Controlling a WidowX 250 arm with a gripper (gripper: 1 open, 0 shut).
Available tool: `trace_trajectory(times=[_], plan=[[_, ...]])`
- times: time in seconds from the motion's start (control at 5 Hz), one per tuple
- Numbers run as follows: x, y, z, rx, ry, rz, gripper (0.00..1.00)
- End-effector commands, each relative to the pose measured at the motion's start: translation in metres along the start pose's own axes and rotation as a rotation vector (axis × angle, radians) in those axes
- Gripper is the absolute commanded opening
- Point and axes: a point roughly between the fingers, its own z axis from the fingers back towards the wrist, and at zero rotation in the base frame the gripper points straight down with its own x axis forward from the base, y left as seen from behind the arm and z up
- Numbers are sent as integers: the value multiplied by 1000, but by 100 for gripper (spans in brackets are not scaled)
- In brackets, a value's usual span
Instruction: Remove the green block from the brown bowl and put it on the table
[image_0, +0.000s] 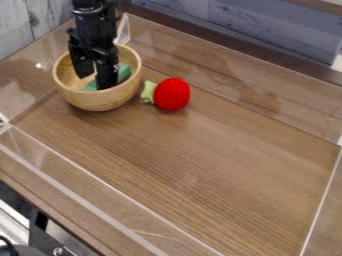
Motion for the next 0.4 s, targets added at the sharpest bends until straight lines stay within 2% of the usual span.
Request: trace_trajectory(times=[0.0, 0.2], plan=[[7, 6, 11, 15, -27, -3, 100], [9, 9, 16, 8, -36, 1, 100]])
